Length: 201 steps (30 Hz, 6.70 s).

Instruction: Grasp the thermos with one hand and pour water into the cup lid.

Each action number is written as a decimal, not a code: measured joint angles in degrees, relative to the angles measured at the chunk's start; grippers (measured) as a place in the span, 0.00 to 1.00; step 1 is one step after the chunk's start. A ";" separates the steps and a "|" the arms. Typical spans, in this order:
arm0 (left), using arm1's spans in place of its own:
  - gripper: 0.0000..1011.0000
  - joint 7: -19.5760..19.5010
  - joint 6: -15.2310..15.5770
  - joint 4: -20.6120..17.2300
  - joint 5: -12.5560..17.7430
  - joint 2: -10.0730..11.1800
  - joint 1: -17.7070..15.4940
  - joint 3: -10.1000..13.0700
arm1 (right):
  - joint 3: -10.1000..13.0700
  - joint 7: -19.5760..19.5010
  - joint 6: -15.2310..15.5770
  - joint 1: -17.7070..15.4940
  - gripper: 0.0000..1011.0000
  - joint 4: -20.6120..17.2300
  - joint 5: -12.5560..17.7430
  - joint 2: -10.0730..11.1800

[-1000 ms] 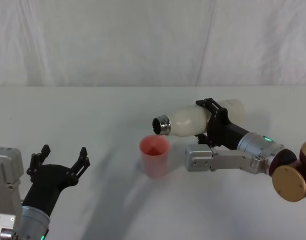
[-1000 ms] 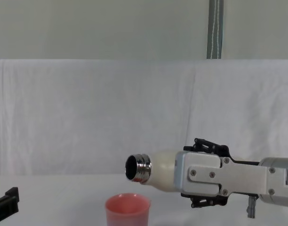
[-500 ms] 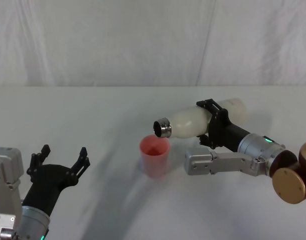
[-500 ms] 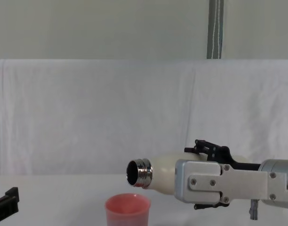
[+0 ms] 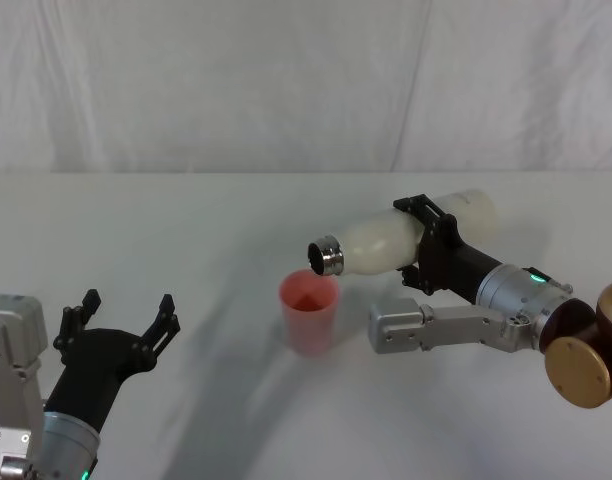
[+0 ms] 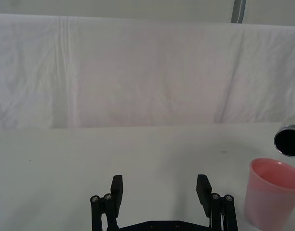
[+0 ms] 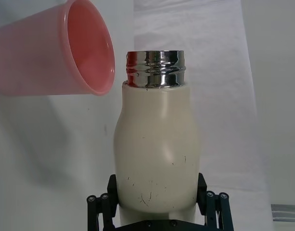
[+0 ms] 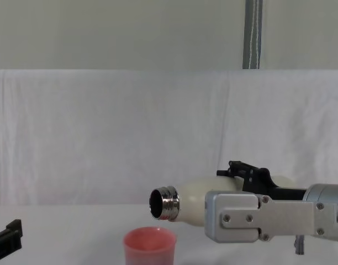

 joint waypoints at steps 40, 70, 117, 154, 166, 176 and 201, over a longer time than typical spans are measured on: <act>0.99 0.00 0.00 0.00 0.00 0.00 0.00 0.00 | -0.88 -0.39 0.35 0.73 0.94 -1.12 -2.55 0.80; 0.99 0.00 0.00 0.00 0.00 0.00 0.00 0.00 | -1.13 -0.11 0.44 0.80 0.94 -1.75 -3.17 1.30; 0.99 0.00 0.00 0.00 0.00 0.00 0.00 0.00 | -1.25 -0.01 0.54 1.29 0.94 -1.43 -3.44 1.36; 0.99 0.00 0.00 0.00 0.00 0.00 0.00 0.00 | 3.53 1.38 -1.75 -1.94 0.94 -3.29 7.14 -0.77; 0.99 0.00 0.00 0.00 0.00 0.00 0.00 0.00 | 7.34 2.30 -2.70 -3.69 0.94 -4.57 14.52 -2.13; 0.99 0.00 0.00 0.00 0.00 0.00 0.00 0.00 | 13.46 3.39 -4.78 -6.08 0.94 -3.93 27.34 -5.42; 0.99 0.00 0.00 0.00 0.00 0.00 0.00 0.00 | 24.58 6.05 -4.18 -10.06 0.94 -1.71 50.65 -11.67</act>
